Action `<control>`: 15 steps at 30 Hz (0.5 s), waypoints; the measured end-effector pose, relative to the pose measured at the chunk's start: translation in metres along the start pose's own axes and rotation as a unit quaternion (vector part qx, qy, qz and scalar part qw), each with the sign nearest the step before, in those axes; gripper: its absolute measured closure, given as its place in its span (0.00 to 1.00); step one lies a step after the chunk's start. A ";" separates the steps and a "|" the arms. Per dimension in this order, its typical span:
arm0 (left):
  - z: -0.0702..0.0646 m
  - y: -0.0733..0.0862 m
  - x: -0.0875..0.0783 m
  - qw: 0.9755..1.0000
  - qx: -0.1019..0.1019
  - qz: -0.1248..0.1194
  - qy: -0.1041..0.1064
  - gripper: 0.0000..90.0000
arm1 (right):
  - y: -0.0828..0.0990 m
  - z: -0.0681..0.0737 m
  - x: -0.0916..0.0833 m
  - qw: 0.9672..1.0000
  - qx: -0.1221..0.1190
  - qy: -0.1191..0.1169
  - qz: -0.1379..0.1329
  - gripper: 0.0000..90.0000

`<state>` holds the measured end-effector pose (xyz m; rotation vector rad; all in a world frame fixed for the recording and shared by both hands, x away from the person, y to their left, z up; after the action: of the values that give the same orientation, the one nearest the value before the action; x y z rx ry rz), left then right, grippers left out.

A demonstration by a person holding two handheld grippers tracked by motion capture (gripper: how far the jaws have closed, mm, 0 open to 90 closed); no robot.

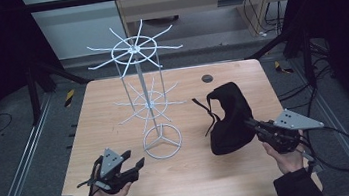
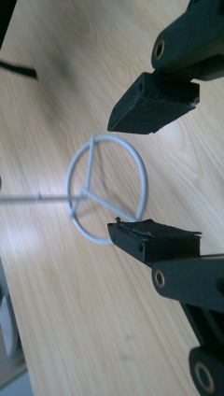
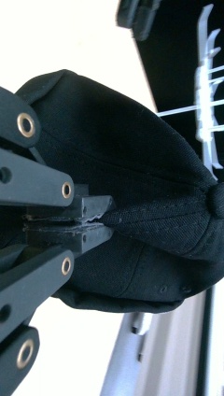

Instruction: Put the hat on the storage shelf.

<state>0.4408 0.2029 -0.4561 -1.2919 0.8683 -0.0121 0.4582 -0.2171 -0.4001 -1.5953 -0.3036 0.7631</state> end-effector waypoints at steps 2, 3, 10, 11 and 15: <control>0.011 0.006 -0.002 1.000 -0.013 0.000 -0.014 0.49 | -0.009 0.000 -0.004 1.000 0.001 0.001 -0.016 0.98; 0.014 0.008 -0.002 1.000 -0.015 0.001 -0.020 0.49 | -0.014 0.001 -0.006 1.000 0.004 0.003 -0.030 0.98; 0.034 0.019 -0.001 0.998 -0.031 0.002 -0.058 0.44 | -0.045 0.005 -0.016 0.996 0.003 0.007 -0.091 0.98; 0.037 0.020 -0.001 0.997 -0.036 0.001 -0.062 0.44 | -0.050 0.005 -0.017 0.995 0.002 0.008 -0.100 0.98; 0.041 0.023 0.000 0.997 -0.041 0.005 -0.066 0.44 | -0.068 0.007 -0.022 0.991 0.002 0.010 -0.132 0.98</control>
<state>0.4539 0.2437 -0.4749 -1.3487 0.7675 0.1162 0.4529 -0.2124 -0.3289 -1.5218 -0.4871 0.5435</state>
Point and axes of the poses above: each handheld gripper's, and its own axes: x roughly forward along the jaws, y roughly out of its underside, z roughly to its left, the point moved 5 cm from there along x, roughly forward along the jaws, and after that the axes turned 3 degrees about z, right-handed, at the moved point
